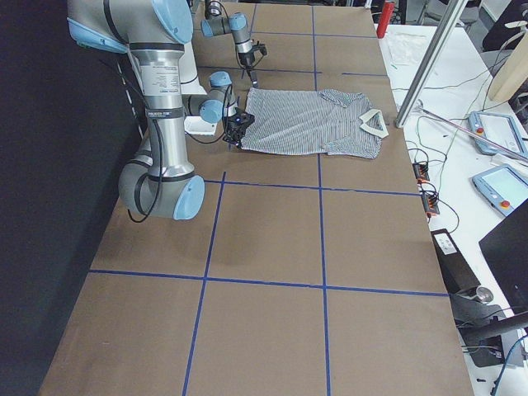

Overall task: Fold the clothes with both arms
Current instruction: 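Hold the hem corners with both grippers and lift them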

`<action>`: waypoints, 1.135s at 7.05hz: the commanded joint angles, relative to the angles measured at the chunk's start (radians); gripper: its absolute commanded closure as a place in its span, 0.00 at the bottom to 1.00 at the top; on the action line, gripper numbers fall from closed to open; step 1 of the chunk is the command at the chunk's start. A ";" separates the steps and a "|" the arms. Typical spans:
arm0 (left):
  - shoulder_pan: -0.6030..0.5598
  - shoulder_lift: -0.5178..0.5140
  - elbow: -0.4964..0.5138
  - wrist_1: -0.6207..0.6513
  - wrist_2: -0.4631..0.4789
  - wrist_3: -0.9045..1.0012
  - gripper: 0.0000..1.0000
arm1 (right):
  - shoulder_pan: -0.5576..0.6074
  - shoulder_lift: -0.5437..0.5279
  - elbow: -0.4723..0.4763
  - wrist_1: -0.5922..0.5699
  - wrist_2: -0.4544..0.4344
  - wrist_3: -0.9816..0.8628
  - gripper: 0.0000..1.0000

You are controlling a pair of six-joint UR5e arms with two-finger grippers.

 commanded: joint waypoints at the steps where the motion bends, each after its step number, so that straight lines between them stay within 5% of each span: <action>1: 0.001 -0.007 0.019 0.001 -0.005 0.009 0.33 | 0.000 0.002 0.001 0.001 0.000 0.001 1.00; 5: 0.004 -0.013 0.033 0.001 -0.007 0.010 0.40 | 0.000 0.002 0.002 0.001 0.000 0.001 1.00; 7: 0.004 -0.013 0.034 0.001 -0.007 0.010 0.64 | -0.002 0.002 0.002 0.001 0.000 0.001 1.00; 8: 0.006 -0.012 0.036 0.001 -0.007 0.010 0.90 | -0.002 0.002 0.002 0.001 0.000 0.004 1.00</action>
